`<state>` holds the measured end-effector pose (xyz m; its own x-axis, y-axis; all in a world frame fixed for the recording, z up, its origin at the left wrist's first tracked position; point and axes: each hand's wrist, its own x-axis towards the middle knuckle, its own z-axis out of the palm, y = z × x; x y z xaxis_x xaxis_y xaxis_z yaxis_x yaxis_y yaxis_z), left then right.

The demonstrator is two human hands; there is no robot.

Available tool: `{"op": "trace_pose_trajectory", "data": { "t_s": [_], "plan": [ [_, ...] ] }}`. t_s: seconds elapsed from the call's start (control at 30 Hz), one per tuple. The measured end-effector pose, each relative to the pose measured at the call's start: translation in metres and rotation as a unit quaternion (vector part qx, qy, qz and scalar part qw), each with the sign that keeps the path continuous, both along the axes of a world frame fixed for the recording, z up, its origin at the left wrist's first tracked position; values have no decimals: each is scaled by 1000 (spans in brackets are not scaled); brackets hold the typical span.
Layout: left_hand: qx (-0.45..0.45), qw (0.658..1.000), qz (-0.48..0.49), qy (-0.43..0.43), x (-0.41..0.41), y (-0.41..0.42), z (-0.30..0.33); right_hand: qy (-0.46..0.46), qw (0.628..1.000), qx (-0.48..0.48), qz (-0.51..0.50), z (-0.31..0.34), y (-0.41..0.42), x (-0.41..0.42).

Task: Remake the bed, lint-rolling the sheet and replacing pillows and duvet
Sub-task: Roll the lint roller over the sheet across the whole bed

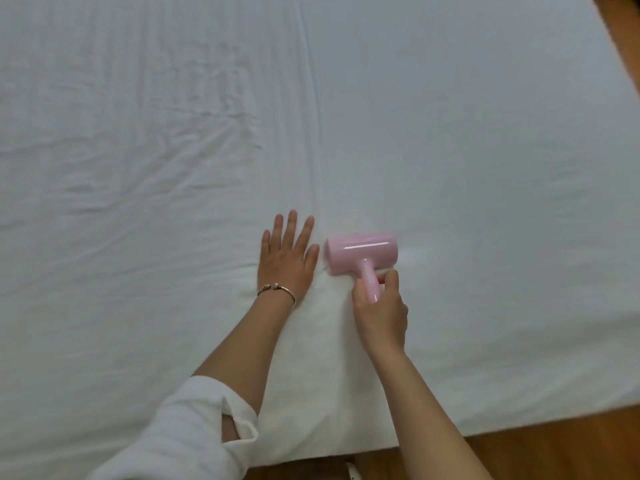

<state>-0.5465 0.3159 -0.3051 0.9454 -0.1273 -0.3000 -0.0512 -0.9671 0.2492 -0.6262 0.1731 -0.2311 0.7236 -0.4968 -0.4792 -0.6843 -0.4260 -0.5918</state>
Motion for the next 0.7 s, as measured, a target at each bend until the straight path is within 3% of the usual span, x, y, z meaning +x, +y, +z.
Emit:
{"op": "trace_pose_trajectory", "data": {
  "t_s": [0.43,0.7],
  "plan": [
    [57,997,-35,26,-216,1,11,15,999,24,16,-13,-5,-238],
    [75,991,-99,39,-288,14,14,23,999,42,15,3,-23,-289]
  ]
}}
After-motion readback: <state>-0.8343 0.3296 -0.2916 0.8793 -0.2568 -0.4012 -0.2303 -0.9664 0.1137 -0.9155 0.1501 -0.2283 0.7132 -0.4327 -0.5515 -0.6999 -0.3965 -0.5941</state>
